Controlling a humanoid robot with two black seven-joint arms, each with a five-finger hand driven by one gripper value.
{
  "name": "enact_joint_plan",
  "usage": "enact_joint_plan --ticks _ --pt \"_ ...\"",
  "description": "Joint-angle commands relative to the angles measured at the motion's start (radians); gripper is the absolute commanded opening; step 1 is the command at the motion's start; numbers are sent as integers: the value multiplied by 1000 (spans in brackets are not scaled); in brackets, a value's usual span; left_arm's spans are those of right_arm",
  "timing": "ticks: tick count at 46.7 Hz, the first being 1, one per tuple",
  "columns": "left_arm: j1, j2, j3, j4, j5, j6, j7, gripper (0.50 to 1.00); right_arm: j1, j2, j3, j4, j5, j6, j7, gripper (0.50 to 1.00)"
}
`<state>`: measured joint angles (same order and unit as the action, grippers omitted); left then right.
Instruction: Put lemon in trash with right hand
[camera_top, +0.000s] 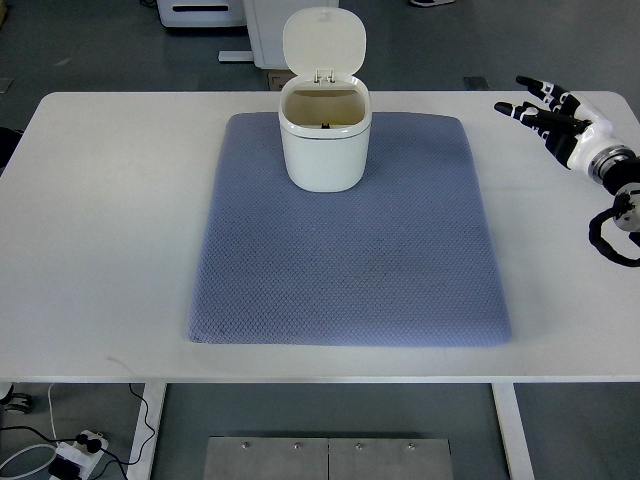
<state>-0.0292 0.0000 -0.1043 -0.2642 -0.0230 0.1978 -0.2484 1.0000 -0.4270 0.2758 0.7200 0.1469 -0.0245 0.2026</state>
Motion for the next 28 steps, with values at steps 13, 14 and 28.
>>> enact_joint_plan --ticks 13,14,28 --pt "0 0 0 0 0 0 0 1000 -58 129 212 -149 5 38 -51 1000" --pt "0 0 0 0 0 0 0 1000 -61 137 221 -154 5 38 -55 1000" --pt "0 0 0 0 0 0 0 1000 -101 149 252 -159 5 40 -58 1000"
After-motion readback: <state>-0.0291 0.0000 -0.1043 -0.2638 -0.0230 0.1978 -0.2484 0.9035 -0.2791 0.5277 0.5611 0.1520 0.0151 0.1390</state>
